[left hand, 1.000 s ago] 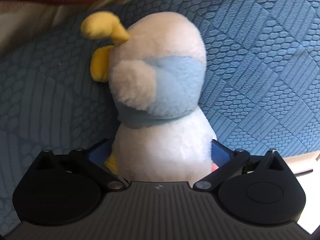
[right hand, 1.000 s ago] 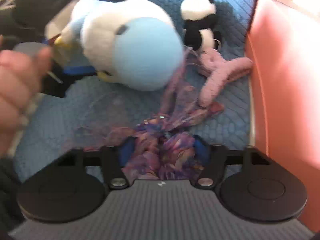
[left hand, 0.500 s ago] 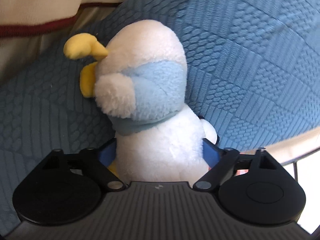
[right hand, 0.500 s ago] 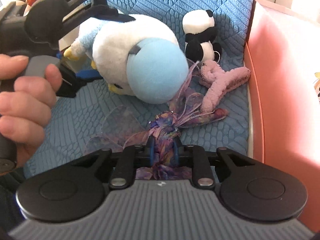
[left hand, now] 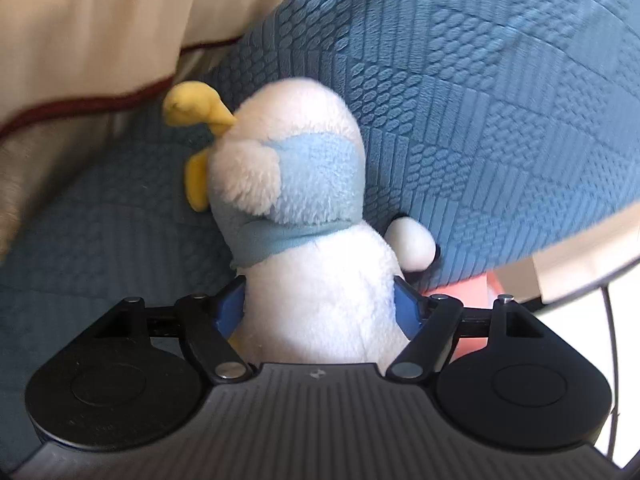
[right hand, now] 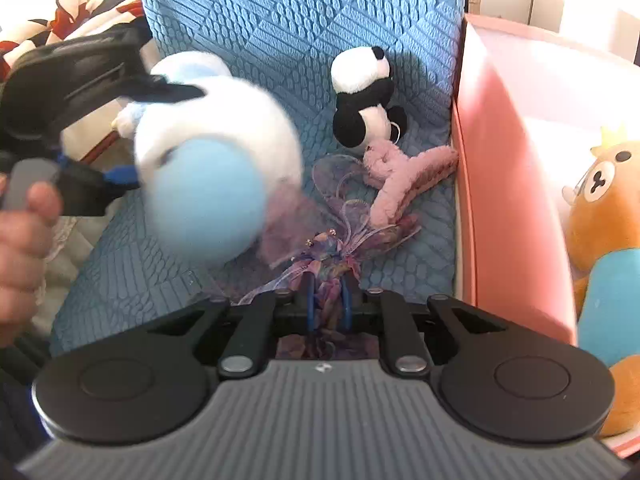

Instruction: Organize objects

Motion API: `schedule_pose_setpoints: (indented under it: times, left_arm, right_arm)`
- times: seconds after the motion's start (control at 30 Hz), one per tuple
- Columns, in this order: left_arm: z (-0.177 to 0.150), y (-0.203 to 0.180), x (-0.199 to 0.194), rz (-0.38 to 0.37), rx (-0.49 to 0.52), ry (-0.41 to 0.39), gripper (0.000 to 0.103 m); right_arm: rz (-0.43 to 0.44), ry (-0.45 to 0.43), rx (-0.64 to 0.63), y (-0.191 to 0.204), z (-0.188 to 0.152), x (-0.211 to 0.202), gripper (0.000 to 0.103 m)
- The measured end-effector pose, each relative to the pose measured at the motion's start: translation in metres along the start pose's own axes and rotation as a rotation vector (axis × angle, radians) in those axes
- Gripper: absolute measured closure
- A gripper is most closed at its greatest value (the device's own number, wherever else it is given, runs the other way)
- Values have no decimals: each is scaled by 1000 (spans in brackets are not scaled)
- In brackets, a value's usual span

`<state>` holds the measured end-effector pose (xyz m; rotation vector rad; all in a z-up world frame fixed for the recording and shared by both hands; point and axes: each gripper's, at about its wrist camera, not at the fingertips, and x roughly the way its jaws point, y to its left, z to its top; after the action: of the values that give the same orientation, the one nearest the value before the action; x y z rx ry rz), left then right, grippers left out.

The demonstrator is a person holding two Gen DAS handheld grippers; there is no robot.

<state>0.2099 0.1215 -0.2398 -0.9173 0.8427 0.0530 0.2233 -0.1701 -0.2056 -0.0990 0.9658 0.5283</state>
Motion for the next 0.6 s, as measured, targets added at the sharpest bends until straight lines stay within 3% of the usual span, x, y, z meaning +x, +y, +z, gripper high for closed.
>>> schedule_pose_setpoints:
  times: [0.27,0.5,0.6]
  left_arm:
    - [-20,-26,-28,143,312,-8,27]
    - [-28,-15,-23,133,309,11,18]
    - [-28,-11,-14,128,312,44,9]
  right_arm:
    - [33,10,-18,4,-1,-2,87]
    - [60,65,-2,6,-4,8,84]
    - [75,75,2,5,-4,9,61]
